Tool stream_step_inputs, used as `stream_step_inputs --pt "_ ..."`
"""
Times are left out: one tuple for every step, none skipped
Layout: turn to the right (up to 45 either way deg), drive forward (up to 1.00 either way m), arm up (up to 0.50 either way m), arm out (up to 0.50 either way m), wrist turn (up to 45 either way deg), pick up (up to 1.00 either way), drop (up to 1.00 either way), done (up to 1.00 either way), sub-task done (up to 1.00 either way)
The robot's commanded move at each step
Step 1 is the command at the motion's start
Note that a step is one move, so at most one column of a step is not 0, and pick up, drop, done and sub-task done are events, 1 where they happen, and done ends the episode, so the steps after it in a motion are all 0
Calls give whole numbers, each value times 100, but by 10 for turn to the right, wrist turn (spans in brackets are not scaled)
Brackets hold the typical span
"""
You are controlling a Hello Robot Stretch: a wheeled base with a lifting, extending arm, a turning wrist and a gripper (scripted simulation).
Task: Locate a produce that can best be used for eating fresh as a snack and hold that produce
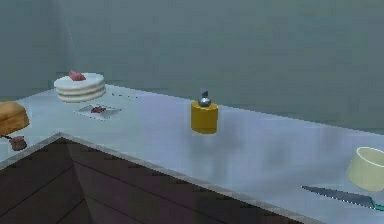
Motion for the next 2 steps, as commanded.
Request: stream_step_inputs --pt "0 0 0 4 0 0 0 0 0" --pt "0 0 0 0 450 0 0 0 0"
